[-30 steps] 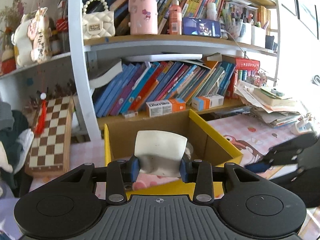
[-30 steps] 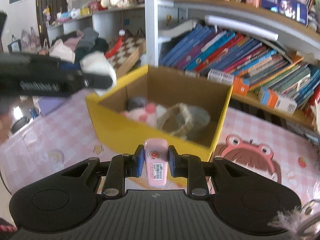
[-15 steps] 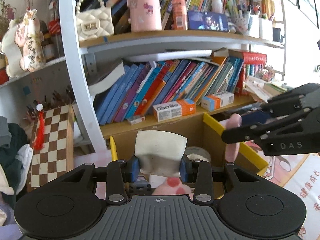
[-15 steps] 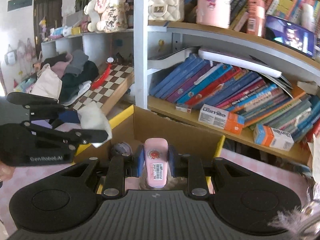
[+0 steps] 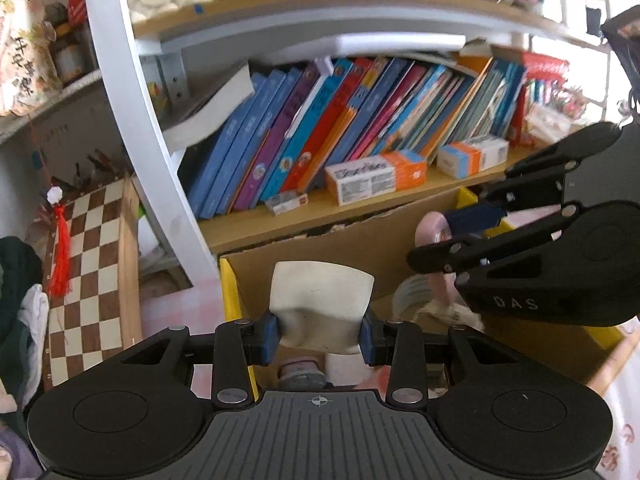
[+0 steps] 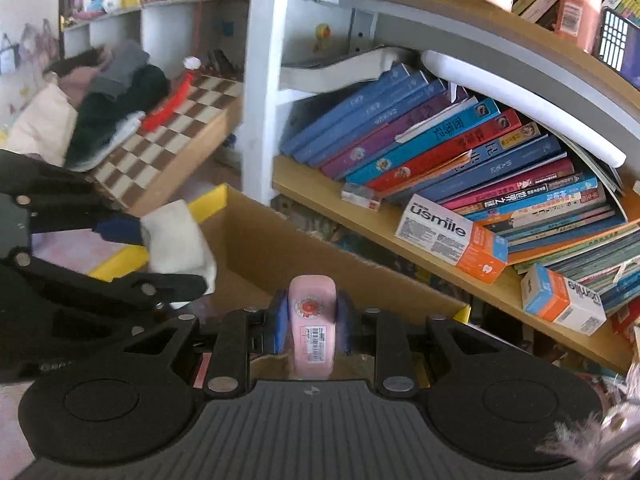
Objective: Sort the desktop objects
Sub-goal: 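Open the right tool dropping the eraser while the left tool releases the cube in the box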
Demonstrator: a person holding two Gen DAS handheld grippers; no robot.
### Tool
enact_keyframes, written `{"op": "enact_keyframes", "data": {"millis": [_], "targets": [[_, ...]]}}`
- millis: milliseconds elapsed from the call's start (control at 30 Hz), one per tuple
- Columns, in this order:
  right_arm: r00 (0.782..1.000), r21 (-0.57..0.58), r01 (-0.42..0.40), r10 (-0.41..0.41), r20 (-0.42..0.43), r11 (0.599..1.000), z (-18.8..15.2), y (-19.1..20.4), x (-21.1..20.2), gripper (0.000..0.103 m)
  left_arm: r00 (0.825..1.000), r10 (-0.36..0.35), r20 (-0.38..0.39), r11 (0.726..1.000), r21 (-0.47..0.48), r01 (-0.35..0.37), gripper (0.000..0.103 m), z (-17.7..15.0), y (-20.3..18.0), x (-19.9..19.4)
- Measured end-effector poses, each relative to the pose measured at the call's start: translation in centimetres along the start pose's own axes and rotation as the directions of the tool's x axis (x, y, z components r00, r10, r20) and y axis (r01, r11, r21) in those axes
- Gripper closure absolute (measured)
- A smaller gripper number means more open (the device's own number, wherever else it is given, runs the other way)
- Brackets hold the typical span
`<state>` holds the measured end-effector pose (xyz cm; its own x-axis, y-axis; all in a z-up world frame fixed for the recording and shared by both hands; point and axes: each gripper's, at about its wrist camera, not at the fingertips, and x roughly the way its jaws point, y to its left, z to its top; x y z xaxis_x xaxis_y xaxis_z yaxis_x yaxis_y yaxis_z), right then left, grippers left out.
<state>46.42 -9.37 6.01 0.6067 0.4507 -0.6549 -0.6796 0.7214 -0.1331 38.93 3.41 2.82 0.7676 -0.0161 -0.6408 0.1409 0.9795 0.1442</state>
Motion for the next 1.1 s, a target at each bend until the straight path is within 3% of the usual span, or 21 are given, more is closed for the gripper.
{"op": "enact_keyframes", "data": {"millis": [133, 333, 900, 1033, 1100], "targets": [[0.999, -0.012, 0.037, -0.038, -0.036, 0.999, 0.2, -0.6, 2.1, 0.080, 0.999, 0.006, -0.053, 1.000, 0.015, -0.006, 0.066, 0.5, 0.0, 1.7], [0.994, 0.000, 0.014, -0.013, -0.106, 1.000, -0.6, -0.9, 3.9, 0.080, 0.993, -0.015, -0.119, 0.999, 0.032, 0.019, 0.066, 0.3, -0.4, 3.4], [0.990, 0.029, -0.007, 0.011, -0.141, 1.000, -1.2, -1.3, 4.7, 0.079, 0.985, -0.036, -0.169, 0.996, 0.070, 0.048, 0.061, -0.3, -1.2, 4.6], [0.990, 0.038, -0.007, 0.013, -0.141, 0.999, -1.3, -1.4, 4.7, 0.066, 0.985, -0.047, -0.168, 0.994, 0.085, 0.062, 0.058, -0.4, -1.6, 4.6], [0.992, 0.050, -0.004, 0.010, -0.128, 0.999, -1.3, -1.6, 4.4, 0.063, 0.988, -0.037, -0.153, 0.994, 0.095, 0.052, 0.048, -0.4, -1.8, 4.3]]}}
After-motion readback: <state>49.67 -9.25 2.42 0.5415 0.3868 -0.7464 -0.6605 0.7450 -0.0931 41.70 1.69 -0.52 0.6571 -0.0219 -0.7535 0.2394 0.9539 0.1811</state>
